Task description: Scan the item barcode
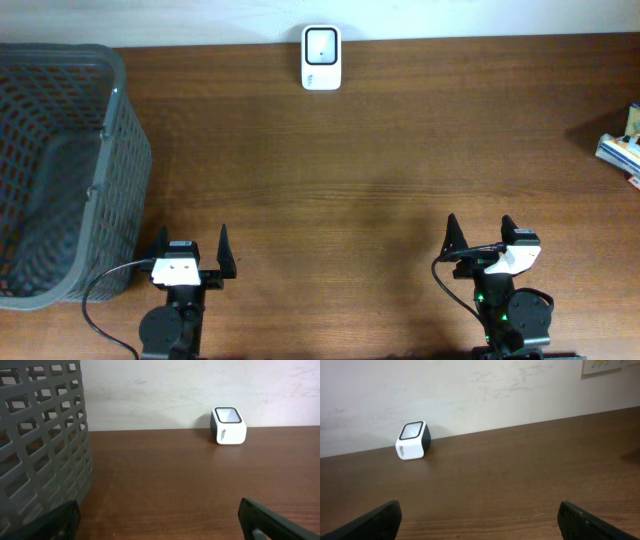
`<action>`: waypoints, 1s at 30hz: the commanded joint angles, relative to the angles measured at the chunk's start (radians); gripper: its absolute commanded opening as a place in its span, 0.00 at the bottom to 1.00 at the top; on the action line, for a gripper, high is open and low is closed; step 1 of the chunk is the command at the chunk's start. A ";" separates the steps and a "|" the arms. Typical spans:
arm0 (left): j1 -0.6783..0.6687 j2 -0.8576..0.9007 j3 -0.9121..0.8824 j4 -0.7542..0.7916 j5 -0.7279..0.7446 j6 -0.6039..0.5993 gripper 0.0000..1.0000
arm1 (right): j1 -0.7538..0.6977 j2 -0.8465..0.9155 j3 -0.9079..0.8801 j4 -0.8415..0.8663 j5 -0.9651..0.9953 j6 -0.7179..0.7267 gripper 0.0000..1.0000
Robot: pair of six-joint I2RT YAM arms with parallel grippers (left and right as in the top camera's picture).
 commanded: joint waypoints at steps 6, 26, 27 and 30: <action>0.006 -0.010 -0.007 0.000 0.018 0.015 0.99 | 0.005 -0.007 -0.007 -0.005 0.027 -0.249 0.99; 0.006 -0.010 -0.007 0.000 0.018 0.015 0.99 | 0.005 -0.006 -0.007 -0.005 0.009 -0.259 0.98; 0.006 -0.010 -0.007 0.000 0.018 0.015 0.99 | 0.005 -0.006 -0.007 -0.005 0.009 -0.259 0.98; 0.006 -0.010 -0.007 0.000 0.018 0.015 0.99 | 0.005 -0.006 -0.007 -0.005 0.009 -0.259 0.98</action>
